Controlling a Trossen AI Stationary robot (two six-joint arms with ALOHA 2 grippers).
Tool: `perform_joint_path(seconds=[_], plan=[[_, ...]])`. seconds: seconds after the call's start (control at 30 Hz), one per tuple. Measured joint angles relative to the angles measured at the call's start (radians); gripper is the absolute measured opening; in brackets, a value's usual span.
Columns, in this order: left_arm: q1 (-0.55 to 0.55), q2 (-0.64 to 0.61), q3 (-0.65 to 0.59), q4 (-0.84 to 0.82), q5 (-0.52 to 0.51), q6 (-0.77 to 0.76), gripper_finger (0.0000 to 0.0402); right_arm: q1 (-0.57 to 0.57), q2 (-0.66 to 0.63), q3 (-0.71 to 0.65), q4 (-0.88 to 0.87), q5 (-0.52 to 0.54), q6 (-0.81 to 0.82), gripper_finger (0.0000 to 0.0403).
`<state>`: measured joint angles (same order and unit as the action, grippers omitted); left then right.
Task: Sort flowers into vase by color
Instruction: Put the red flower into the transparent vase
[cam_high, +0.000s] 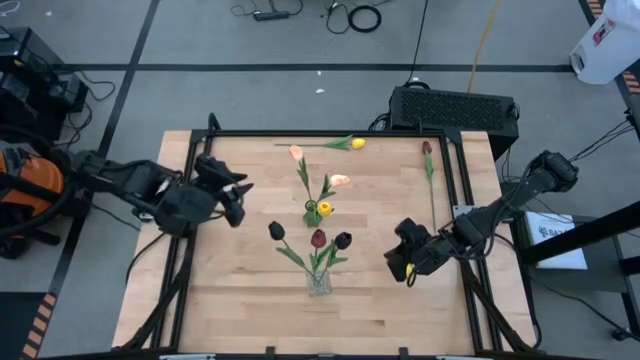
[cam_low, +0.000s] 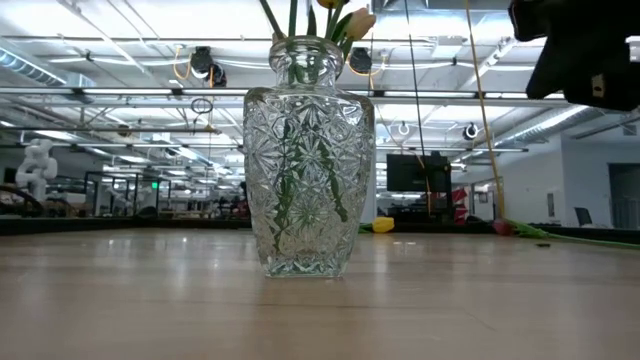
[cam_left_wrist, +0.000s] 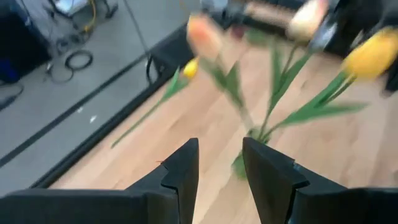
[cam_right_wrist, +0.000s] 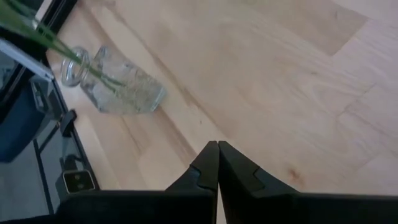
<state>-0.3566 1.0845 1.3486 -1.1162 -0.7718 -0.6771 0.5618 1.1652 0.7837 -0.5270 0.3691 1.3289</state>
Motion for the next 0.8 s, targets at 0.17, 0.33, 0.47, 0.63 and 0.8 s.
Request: perform_joint_path(seconds=[0.17, 0.33, 0.47, 0.63, 0.8], plan=[[0.169, -0.041, -0.159, -0.023, 0.182, 0.057, 0.0132, -0.037, 0.0, 0.0, 0.0, 0.019, 0.018, 0.0], [0.331, -0.071, -0.334, 0.075, 0.384, 0.197, 0.0132, -0.082, 0.0, 0.0, 0.0, 0.203, 0.015, 0.0], [0.443, -0.078, -0.473, 0.285, 0.575, 0.315, 0.0132, -0.146, 0.0, 0.0, 0.0, 0.324, 0.01, 0.0], [0.547, -0.072, -0.565, 0.365, 0.636, 0.346, 0.0132, -0.266, 0.0, 0.001, 0.0, 0.32, -0.022, 0.0006], [0.614, -0.073, -0.575, 0.354, 0.637, 0.387, 0.0132, -0.428, 0.0, 0.017, 0.0, 0.221, -0.175, 0.0035]])
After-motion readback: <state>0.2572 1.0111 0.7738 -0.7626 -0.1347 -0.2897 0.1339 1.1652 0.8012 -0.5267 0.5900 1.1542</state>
